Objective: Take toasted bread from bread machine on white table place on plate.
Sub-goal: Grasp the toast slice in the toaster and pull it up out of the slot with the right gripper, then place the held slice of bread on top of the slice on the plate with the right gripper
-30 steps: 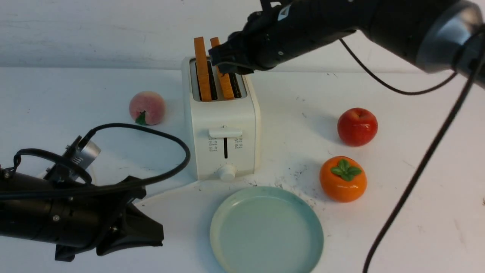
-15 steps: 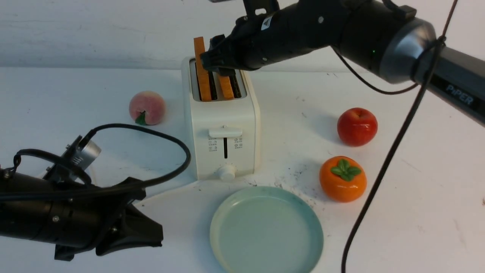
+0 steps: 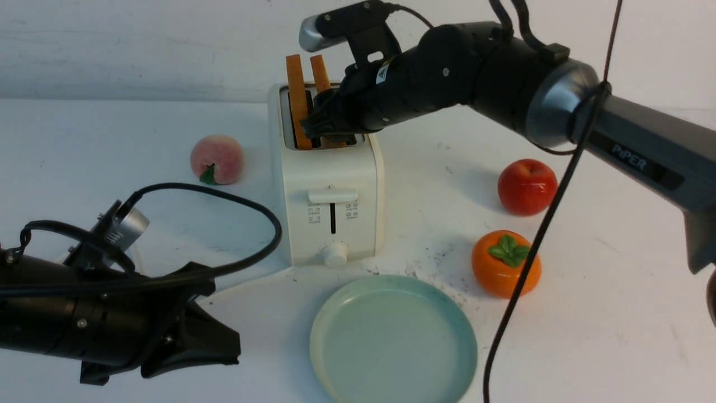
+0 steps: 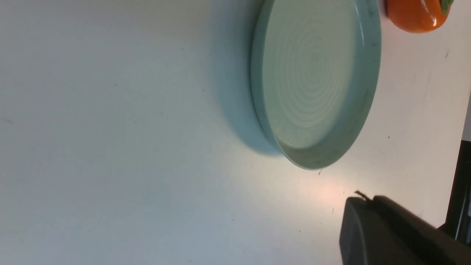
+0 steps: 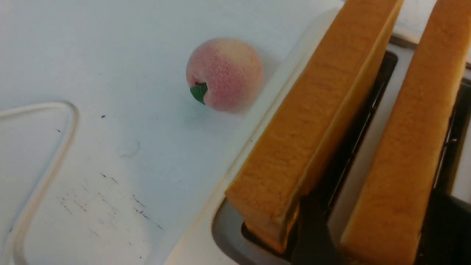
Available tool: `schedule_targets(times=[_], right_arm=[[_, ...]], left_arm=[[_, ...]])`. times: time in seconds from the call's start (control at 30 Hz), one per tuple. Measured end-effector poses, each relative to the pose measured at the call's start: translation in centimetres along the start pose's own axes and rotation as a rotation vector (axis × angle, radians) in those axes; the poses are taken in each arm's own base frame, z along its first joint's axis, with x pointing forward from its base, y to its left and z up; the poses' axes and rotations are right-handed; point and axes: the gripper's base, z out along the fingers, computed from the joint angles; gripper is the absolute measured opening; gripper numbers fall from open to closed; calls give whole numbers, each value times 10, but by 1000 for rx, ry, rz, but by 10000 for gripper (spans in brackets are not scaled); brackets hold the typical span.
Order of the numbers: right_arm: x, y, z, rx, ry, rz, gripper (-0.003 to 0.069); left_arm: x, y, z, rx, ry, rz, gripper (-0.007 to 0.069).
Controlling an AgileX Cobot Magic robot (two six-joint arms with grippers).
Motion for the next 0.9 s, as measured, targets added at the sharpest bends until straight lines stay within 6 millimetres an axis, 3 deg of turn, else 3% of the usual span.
schedule_targets(times=[0.13,0.23,0.37,0.6,0.73,0.77,0.83,0.87,0.9], right_arm=[[2,-1,4,6,-6,-4,328],[-1,-3,4,28,-41,-26,207],[-7,-4,-1,37,-74,-31,123],[-30,-3,-27,59,-180,-49,113],[-66,-1,-78,92,-336,-84,113],[-67,-1,-80,93,-342,-85,113],[-85,2,-120,111,-402,-115,113],[-85,2,-120,112,-402,-117,113],[-92,4,-144,115,-410,-129,113]], left_arm=[[0,0,0,0,0,0,-11],[0,0,0,0,0,0,-6],[0,0,0,-3,1,2,-3],[1,2,0,-25,6,23,0],[1,3,0,-35,9,32,1],[1,3,0,-35,9,32,1],[1,3,0,-36,9,32,3],[1,3,0,-36,9,32,3],[1,3,0,-36,9,32,3]])
